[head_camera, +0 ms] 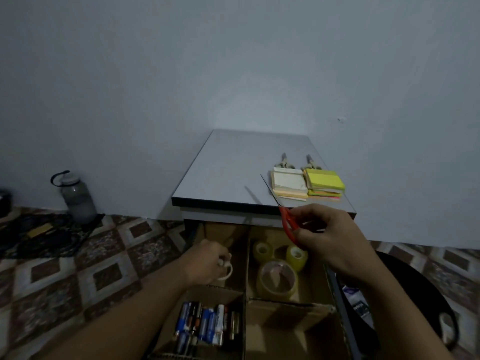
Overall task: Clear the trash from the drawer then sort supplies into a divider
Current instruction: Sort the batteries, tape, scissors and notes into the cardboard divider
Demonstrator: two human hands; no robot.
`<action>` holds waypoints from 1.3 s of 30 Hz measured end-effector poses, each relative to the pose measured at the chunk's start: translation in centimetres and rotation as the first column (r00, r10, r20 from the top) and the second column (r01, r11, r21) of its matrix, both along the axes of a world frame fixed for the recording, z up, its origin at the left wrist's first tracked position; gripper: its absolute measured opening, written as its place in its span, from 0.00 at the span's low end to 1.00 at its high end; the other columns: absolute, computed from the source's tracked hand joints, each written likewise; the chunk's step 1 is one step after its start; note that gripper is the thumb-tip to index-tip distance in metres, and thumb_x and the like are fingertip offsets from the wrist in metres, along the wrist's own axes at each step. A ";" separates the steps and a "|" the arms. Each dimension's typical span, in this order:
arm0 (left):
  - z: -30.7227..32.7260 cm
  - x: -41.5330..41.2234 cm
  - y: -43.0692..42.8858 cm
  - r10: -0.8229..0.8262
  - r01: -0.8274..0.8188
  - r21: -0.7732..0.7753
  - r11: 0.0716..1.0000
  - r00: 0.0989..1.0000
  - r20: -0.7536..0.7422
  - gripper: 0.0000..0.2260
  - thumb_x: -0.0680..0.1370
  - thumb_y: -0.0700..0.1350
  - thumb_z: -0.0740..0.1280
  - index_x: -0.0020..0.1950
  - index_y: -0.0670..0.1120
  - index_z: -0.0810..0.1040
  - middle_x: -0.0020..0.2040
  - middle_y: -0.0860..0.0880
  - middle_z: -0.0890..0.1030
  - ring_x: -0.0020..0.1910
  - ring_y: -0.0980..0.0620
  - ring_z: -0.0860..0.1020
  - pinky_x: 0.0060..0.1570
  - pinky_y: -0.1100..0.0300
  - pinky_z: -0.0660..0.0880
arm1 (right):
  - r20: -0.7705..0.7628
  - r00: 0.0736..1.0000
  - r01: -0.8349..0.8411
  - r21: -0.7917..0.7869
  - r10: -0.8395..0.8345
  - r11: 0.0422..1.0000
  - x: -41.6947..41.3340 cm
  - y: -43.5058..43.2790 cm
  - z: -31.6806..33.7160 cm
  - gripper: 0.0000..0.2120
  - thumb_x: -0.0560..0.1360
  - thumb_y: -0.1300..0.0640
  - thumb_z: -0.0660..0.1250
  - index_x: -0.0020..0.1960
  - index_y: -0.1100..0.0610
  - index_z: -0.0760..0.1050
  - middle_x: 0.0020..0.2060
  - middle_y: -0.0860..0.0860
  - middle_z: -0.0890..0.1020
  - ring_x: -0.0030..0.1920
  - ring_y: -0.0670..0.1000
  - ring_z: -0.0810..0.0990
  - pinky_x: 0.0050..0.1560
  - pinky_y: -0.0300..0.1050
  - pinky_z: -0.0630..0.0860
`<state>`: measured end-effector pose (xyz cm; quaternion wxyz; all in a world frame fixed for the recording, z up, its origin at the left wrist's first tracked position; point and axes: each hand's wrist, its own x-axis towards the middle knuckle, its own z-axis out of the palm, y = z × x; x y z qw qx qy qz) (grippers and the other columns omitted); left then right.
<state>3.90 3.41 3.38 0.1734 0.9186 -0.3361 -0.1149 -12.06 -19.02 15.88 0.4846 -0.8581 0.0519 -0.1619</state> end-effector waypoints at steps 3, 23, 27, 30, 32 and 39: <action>-0.5 0.4 -1.1 -0.011 0.010 0.079 0.997 1.000 0.011 0.16 0.78 0.47 0.70 0.65 0.49 0.79 0.61 0.50 0.79 0.54 0.54 0.78 0.48 0.65 0.73 | -0.029 1.000 -0.012 -0.004 0.012 1.000 0.0 0.0 -0.4 0.09 0.73 0.59 0.73 0.52 0.50 0.82 0.42 0.47 0.85 0.40 0.44 0.84 0.38 0.37 0.80; -1.5 -0.5 8.0 0.236 -0.236 -0.363 0.902 0.971 -0.046 0.14 0.80 0.49 0.66 0.66 0.58 0.77 0.69 0.55 0.74 0.67 0.56 0.72 0.68 0.53 0.70 | -0.147 0.985 -0.107 -0.087 0.093 0.990 0.4 3.6 -3.0 0.10 0.73 0.59 0.72 0.51 0.46 0.81 0.44 0.46 0.84 0.43 0.43 0.83 0.43 0.42 0.82; -2.1 -1.2 8.2 0.214 -0.294 -0.475 0.829 0.952 -0.217 0.16 0.82 0.49 0.63 0.68 0.61 0.75 0.67 0.58 0.76 0.64 0.60 0.75 0.64 0.60 0.73 | -0.234 0.964 -0.173 -0.195 0.125 0.965 1.6 6.1 -4.6 0.10 0.75 0.53 0.71 0.55 0.44 0.78 0.47 0.42 0.81 0.44 0.40 0.82 0.41 0.36 0.79; -1.8 -1.3 8.0 0.220 -0.320 -0.496 0.808 0.943 -0.249 0.16 0.82 0.46 0.62 0.67 0.60 0.77 0.65 0.60 0.77 0.63 0.61 0.75 0.61 0.64 0.71 | -0.309 0.944 -0.202 -0.272 0.113 0.941 3.1 7.5 -5.9 0.11 0.75 0.51 0.70 0.57 0.45 0.76 0.49 0.42 0.80 0.46 0.41 0.80 0.45 0.38 0.80; -2.1 -1.2 8.1 0.221 -0.326 -0.507 0.798 0.941 -0.257 0.15 0.82 0.46 0.63 0.67 0.61 0.77 0.67 0.59 0.77 0.65 0.60 0.74 0.66 0.58 0.71 | -0.325 0.941 -0.197 -0.297 0.096 0.934 4.3 8.1 -6.6 0.11 0.75 0.51 0.71 0.57 0.46 0.76 0.50 0.44 0.79 0.48 0.43 0.79 0.50 0.41 0.80; -2.7 -1.1 8.3 0.223 -0.336 -0.523 0.784 0.937 -0.267 0.15 0.82 0.48 0.63 0.67 0.63 0.76 0.71 0.57 0.74 0.69 0.57 0.72 0.71 0.49 0.68 | -0.347 0.935 -0.194 -0.331 0.073 0.923 7.8 9.6 -9.8 0.10 0.76 0.53 0.70 0.55 0.48 0.74 0.47 0.44 0.77 0.44 0.42 0.78 0.39 0.36 0.76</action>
